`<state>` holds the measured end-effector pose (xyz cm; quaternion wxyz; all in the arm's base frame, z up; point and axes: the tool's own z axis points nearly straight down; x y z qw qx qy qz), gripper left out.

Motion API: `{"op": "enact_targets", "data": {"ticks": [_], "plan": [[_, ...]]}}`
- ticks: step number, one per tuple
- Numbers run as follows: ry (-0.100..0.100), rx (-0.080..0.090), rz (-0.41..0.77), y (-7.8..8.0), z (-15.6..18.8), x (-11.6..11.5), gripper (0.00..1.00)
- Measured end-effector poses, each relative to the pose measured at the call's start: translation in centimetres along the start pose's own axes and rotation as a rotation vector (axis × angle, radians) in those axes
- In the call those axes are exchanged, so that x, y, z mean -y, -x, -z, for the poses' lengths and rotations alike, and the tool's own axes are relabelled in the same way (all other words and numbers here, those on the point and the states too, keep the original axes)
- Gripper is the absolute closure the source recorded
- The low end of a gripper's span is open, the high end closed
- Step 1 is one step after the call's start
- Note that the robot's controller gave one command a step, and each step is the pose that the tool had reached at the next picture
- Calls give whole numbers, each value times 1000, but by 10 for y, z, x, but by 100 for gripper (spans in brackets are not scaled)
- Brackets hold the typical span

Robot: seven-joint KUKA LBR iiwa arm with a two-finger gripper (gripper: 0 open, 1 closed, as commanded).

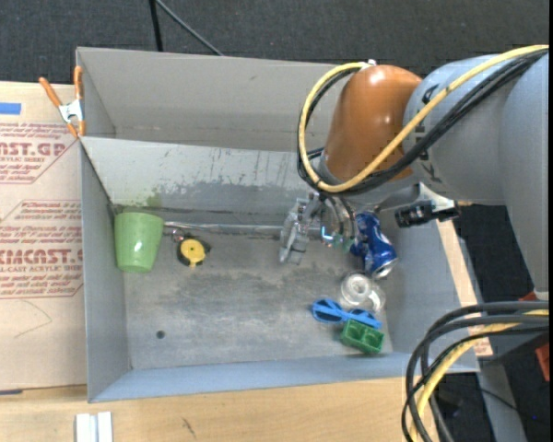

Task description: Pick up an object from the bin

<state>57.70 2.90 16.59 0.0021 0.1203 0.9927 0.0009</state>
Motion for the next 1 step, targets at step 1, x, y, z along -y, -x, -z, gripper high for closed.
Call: {"op": "enact_targets", "data": {"ticks": [1], "plan": [[-2, -1, -9, 18, 8, 21, 100]]}}
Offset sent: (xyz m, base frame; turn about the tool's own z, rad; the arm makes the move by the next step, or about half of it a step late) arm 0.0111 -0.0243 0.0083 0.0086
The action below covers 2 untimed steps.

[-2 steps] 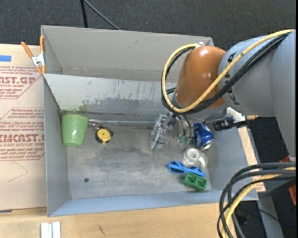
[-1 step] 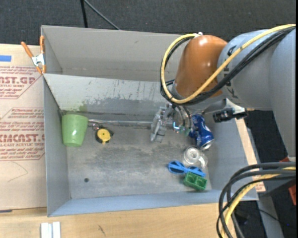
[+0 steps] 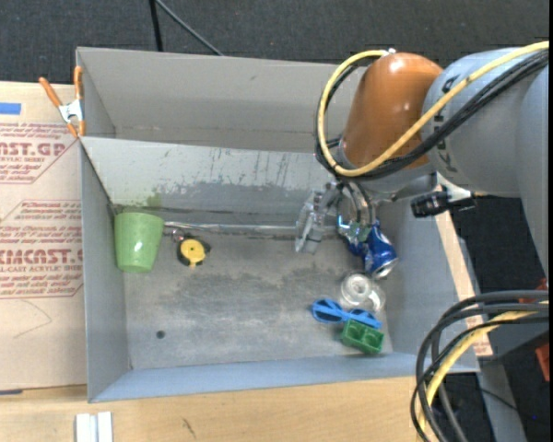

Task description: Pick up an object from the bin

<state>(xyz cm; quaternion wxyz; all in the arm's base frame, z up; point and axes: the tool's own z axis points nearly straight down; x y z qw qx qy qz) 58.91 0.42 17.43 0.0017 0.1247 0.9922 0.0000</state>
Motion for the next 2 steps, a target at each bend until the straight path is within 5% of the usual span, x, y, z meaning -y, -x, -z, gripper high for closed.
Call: {"op": "enact_targets", "data": {"ticks": [1, 2], "plan": [[0, -1, 1, -1, 0, -1, 0], [-3, -3, -18, 13, -30, 48, 0]]}}
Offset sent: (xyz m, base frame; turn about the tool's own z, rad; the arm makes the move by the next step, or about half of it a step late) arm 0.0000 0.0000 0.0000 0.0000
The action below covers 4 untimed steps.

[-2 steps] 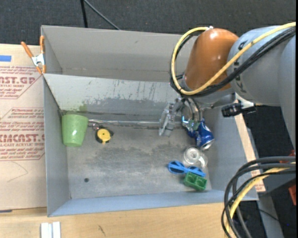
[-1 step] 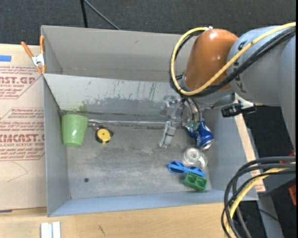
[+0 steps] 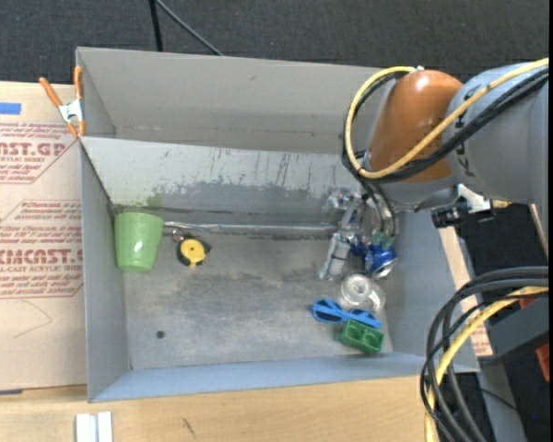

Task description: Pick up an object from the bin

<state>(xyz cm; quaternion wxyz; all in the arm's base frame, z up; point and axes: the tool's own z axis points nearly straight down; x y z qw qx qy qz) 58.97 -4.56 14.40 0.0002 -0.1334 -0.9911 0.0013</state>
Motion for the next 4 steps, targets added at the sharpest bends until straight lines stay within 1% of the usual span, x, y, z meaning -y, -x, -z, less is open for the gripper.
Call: {"op": "enact_targets", "data": {"ticks": [1, 2, 3, 4], "plan": [[12, 4, 143, 9, -63, 81, 0], [30, 8, 36, 21, -65, 84, 0], [27, 2, 30, 20, -65, 87, 100], [5, 10, 24, -2, 49, 73, 100]]}}
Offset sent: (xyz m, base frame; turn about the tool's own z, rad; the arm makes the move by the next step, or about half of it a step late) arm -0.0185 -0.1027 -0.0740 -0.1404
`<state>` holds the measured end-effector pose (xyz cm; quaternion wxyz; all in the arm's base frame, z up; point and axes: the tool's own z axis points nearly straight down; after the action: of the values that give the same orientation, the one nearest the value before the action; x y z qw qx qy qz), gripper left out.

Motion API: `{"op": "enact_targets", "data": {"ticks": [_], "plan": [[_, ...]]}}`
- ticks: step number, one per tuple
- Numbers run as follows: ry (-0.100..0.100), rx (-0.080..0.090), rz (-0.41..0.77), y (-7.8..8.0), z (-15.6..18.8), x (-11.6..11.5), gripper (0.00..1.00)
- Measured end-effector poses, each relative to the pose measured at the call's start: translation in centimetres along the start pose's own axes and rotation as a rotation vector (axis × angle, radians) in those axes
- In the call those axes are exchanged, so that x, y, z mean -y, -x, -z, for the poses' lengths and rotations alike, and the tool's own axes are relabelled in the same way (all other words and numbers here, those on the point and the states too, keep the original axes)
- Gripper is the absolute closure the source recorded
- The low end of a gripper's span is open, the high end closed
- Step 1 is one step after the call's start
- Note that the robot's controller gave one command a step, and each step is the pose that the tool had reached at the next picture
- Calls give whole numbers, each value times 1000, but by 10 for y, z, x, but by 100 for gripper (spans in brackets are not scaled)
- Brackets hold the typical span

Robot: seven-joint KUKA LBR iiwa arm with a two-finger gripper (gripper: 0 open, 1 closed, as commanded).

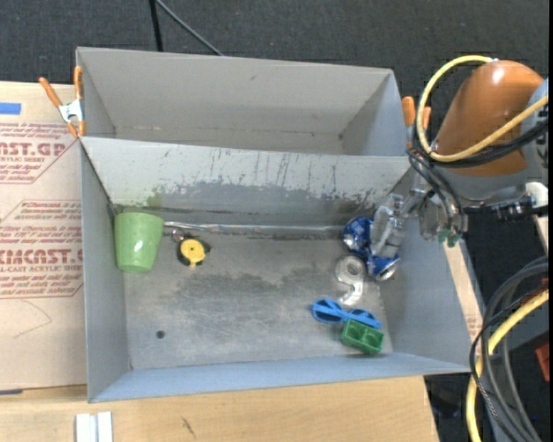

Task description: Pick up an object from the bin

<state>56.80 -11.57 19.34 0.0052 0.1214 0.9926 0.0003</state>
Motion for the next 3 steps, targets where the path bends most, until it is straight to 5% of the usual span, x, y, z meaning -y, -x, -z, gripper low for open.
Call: {"op": "enact_targets", "data": {"ticks": [1, 2, 3], "plan": [[1, -15, 179, -23, -86, -57, 100], [0, -10, 177, -21, -84, -55, 0], [-3, -3, 244, -6, -37, -1, 0]]}}
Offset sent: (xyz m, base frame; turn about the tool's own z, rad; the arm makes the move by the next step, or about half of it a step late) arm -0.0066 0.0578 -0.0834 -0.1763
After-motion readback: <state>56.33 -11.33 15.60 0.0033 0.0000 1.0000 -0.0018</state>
